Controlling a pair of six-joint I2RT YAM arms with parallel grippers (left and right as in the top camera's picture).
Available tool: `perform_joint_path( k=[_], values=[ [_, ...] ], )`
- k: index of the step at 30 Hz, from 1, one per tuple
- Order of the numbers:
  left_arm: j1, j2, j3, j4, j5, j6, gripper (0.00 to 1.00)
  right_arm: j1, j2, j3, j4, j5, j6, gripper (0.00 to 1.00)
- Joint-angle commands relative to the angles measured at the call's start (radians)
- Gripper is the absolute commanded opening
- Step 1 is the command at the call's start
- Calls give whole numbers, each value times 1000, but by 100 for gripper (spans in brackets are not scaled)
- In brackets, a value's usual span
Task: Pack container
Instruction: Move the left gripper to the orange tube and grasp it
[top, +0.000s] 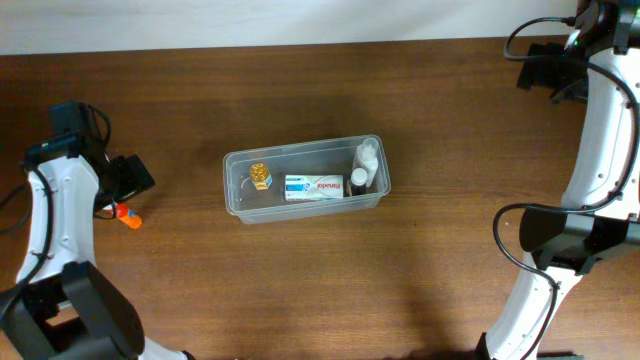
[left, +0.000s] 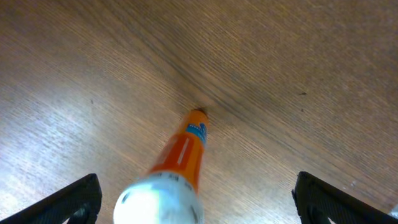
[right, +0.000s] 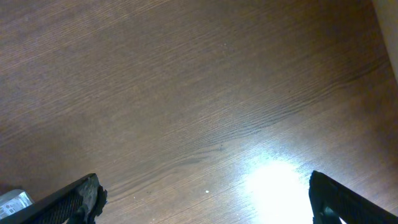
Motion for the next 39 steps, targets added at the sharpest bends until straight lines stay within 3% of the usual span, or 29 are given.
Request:
perform_joint_path(
  k=[1, 2, 5, 18, 29, 39],
  values=[
    [8, 30, -5, 9, 7, -9, 90, 3, -9, -2, -6, 2, 5, 98],
    [8, 34, -5, 11, 7, -9, 89, 3, -9, -2, -6, 2, 5, 98],
    [8, 42, -5, 14, 7, -9, 70, 3, -9, -2, -6, 2, 5, 98],
    [8, 42, -5, 20, 7, -9, 18, 3, -9, -2, -6, 2, 5, 98],
    [6, 41, 0, 20, 58, -8, 16, 3, -9, -2, -6, 2, 5, 98],
    [-18, -23, 67, -24, 185, 76, 17, 3, -9, -2, -6, 2, 5, 98]
  ],
)
